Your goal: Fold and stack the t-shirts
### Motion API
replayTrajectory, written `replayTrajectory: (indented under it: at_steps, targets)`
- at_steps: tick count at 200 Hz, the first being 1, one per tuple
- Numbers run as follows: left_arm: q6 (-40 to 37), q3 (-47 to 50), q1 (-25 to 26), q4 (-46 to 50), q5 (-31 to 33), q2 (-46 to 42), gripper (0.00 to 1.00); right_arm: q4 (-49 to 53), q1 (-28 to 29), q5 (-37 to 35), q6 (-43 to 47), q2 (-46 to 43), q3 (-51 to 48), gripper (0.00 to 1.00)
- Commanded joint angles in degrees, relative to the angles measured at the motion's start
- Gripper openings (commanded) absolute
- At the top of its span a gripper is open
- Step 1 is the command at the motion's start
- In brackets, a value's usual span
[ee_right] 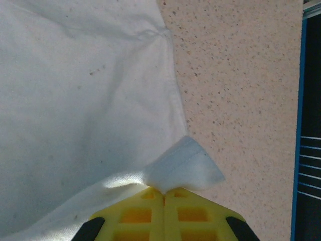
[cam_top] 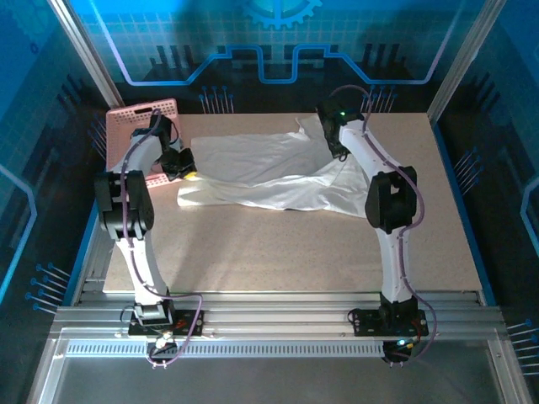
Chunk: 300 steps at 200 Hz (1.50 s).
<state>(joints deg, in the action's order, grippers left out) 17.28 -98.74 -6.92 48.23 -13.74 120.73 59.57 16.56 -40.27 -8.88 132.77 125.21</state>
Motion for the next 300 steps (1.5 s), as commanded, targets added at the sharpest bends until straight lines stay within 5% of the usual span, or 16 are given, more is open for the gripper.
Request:
replayTrajectory:
  at_steps: [1,12,33,44,73,99,137,256,277,300]
  targets:
    - [0.10,-3.27,0.24,-0.06,-0.15,0.38,0.50,0.65,-0.11,-0.07,0.31,3.66,5.42,0.11]
    - [0.88,-4.19,0.24,-0.15,-0.88,-0.40,0.65,2.09,-0.99,1.87,-1.71,4.57,8.43,0.40]
    - [2.77,-3.46,0.25,0.20,-4.04,-4.92,0.76,5.95,-2.85,7.30,-7.06,2.36,10.63,0.60]
    - [3.82,-1.10,0.24,0.20,-5.59,-8.86,0.88,5.86,-3.52,10.53,-8.94,-2.42,6.71,0.65]
    - [5.35,10.48,0.24,-0.36,-8.32,-20.91,0.93,4.16,-5.45,22.42,-15.15,-17.98,-12.23,0.70]
    - [5.66,22.18,0.24,-1.13,-10.10,-28.79,0.92,-0.01,-8.25,33.40,-20.93,-29.89,-32.07,0.70]
    - [7.50,34.19,-0.28,-7.81,-9.58,-31.31,0.87,-7.80,-12.85,38.36,-22.14,-35.79,-49.92,0.70]
    - [10.34,34.44,-1.61,-20.66,4.07,-17.14,0.66,-14.24,-14.89,37.14,-24.11,-23.60,-49.59,0.65]
    - [11.36,33.14,-1.61,-21.88,4.27,-14.19,0.52,-12.83,-14.97,35.26,-25.24,-22.27,-48.86,0.46]
    - [10.51,32.56,-1.78,-19.74,7.76,-13.06,0.19,-11.00,-14.97,32.63,-25.62,-23.30,-49.04,0.17]
